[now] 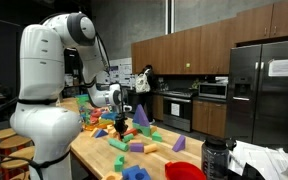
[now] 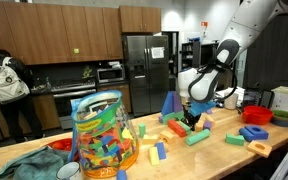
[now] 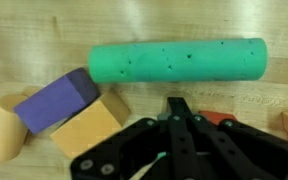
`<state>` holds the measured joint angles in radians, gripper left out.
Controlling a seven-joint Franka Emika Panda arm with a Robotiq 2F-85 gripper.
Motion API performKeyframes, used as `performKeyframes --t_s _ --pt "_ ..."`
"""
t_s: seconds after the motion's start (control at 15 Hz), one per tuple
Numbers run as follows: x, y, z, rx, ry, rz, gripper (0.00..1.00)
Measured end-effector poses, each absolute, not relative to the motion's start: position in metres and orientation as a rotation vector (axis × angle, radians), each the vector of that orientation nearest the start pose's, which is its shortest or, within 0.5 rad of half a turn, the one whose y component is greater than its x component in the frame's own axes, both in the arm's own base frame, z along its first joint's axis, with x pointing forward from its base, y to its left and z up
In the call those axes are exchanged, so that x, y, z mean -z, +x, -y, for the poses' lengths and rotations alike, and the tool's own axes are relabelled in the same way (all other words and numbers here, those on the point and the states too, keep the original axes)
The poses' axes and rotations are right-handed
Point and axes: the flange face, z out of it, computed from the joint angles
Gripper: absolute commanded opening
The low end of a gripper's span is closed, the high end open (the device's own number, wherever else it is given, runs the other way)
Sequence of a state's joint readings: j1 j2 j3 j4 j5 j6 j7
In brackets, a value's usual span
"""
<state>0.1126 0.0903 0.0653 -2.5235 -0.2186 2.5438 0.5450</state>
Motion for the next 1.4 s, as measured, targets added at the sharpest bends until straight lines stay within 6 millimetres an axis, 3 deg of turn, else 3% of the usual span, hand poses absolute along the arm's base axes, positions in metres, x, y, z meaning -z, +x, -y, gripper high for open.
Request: performKeyframes --t_s 0.8,1.4 --pt "-0.229 0.446 -0.099 -0.116 -3.271 -0.293 0.00" --pt "-0.228 0.463 -0.108 -0.038 -3.217 -0.339 0.00"
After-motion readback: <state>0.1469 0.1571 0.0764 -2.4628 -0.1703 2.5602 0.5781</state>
